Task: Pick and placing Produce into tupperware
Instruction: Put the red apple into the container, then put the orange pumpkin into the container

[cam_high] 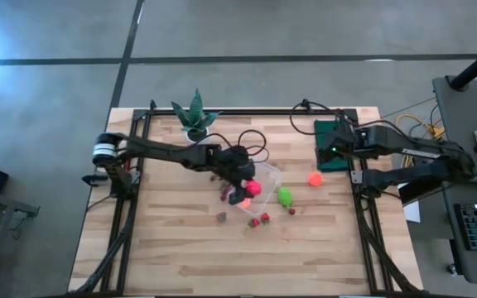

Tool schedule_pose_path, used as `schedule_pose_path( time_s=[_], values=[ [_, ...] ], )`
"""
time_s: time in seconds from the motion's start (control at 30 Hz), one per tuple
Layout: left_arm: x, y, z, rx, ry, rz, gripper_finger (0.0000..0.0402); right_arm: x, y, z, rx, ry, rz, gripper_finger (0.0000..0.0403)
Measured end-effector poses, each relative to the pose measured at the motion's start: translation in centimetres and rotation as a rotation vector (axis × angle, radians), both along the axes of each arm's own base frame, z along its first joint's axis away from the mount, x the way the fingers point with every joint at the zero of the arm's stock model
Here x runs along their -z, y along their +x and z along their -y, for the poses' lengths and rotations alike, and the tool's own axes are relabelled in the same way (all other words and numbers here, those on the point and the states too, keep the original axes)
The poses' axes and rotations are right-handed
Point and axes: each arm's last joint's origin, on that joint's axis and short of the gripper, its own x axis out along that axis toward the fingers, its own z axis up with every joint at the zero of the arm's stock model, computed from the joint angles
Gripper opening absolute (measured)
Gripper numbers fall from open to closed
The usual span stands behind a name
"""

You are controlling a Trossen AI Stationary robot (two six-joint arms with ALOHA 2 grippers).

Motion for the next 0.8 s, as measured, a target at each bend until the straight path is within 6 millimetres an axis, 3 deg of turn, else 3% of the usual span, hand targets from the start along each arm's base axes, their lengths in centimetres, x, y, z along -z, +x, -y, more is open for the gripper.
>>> schedule_pose_path(
  time_s=[0.23, 0.5, 0.8],
  values=[
    [0.5, -0.3, 0.1, -0.05, -0.135, -0.077, 0.0303, 1.6, -0.7, -0.2, -0.016, 0.04, -0.046, 0.0302],
    [-0.8, -1.8, -0.6, -0.093, -0.116, -0.121, 0.0335, 3.1, -0.9, -0.5, -0.032, 0.109, -0.079, 0.0302],
    [-4.7, -5.7, -1.6, -0.108, -0.068, -0.122, 0.0336, 3.6, 0.0, -0.6, -0.178, 0.187, -0.094, 0.0302]
  ],
)
